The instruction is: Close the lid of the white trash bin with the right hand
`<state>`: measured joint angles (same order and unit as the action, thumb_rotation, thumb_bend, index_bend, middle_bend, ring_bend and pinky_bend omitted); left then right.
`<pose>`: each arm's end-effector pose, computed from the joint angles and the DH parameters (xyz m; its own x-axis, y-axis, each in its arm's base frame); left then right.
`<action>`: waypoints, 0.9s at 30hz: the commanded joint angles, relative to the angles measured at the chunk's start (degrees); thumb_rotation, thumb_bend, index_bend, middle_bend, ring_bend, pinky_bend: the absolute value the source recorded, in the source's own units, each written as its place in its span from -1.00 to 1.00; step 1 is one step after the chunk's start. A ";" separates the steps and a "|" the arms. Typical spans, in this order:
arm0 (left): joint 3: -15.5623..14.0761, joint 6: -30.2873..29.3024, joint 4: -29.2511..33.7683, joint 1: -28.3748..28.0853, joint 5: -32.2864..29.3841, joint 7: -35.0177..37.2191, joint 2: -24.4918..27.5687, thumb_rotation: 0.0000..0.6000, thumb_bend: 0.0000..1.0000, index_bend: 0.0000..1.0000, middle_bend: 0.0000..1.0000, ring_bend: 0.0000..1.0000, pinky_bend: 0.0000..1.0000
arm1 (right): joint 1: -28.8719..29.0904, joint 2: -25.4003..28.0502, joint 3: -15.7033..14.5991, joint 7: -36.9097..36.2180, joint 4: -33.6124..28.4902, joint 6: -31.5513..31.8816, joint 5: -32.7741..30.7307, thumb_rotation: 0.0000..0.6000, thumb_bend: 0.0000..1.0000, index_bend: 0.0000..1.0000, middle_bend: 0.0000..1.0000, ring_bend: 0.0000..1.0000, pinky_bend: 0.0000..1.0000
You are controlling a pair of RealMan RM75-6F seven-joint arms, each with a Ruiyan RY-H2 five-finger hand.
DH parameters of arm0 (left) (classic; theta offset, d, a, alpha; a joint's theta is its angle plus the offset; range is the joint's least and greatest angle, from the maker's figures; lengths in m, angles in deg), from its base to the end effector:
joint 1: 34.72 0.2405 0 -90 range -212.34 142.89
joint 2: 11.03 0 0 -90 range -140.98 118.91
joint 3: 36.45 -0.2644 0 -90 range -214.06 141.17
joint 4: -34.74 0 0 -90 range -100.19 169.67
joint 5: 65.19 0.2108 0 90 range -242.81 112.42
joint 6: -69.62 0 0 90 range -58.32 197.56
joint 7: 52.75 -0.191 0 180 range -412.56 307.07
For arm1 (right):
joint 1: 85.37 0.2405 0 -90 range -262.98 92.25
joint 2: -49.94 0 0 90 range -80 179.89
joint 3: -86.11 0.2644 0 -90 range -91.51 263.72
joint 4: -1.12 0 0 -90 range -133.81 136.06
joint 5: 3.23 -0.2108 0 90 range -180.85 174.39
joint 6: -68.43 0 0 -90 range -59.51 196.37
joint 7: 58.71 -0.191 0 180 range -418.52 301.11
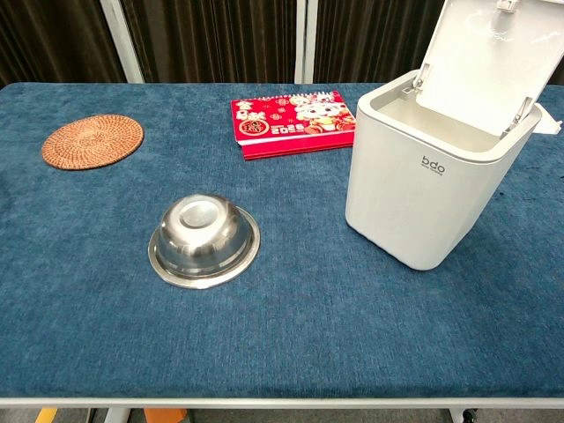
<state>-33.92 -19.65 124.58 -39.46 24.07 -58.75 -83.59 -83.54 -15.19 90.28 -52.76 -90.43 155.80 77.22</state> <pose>-0.2989 0.2257 0.1255 0.3962 -0.0628 0.9160 0.9147 -0.0596 -0.3997 -0.3432 -0.2147 0.1755 0.4805 0.0257 0.8766 -0.8703 0.1378 0.4729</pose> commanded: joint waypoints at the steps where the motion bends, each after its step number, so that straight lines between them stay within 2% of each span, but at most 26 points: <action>1: 0.07 -0.09 0.06 -0.01 0.00 0.03 0.03 1.00 -1.00 -0.63 -0.78 -0.91 -0.84 | -0.01 0.00 0.01 -0.19 0.09 -0.27 -0.04 1.00 -0.77 -1.00 -1.00 -1.00 -1.00; 8: -0.08 0.87 1.43 -0.50 0.07 -1.36 0.34 1.00 -1.00 -0.63 -0.78 -0.91 -0.84 | -0.17 0.58 -0.37 -1.91 -0.89 -0.49 1.28 1.00 -0.76 -1.00 -1.00 -1.00 -1.00; 12: 0.21 1.20 1.88 -0.80 -0.24 -1.51 0.47 1.00 -1.00 -0.63 -0.78 -0.91 -0.84 | 0.01 1.50 -0.42 -2.25 -1.85 -1.15 1.56 1.00 -0.61 -1.00 -1.00 -1.00 -1.00; 21: -0.52 1.11 1.75 -0.26 -0.27 -1.53 0.54 1.00 -1.00 -0.63 -0.78 -0.91 -0.84 | 0.37 1.93 -0.39 -2.36 -2.29 -2.19 1.71 1.00 -0.56 -1.00 -1.00 -1.00 -1.00; 23: -0.42 1.00 1.79 -0.34 -0.10 -1.48 0.68 1.00 -1.00 -0.63 -0.78 -0.91 -0.84 | 0.84 1.93 -0.45 -2.25 -2.41 -3.41 1.38 1.00 -0.39 -1.00 -1.00 -1.00 -1.00; 27: -0.50 1.34 1.71 -0.54 0.00 -1.43 0.54 1.00 -1.00 -0.63 -0.78 -0.91 -0.84 | 1.96 1.99 -0.36 -1.52 -3.12 -5.83 0.58 1.00 0.42 -1.00 -1.00 -1.00 -1.00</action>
<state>-34.41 -18.33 126.30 -39.99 24.07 -60.18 -83.05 -82.03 -13.20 89.85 -54.62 -93.26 150.58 78.13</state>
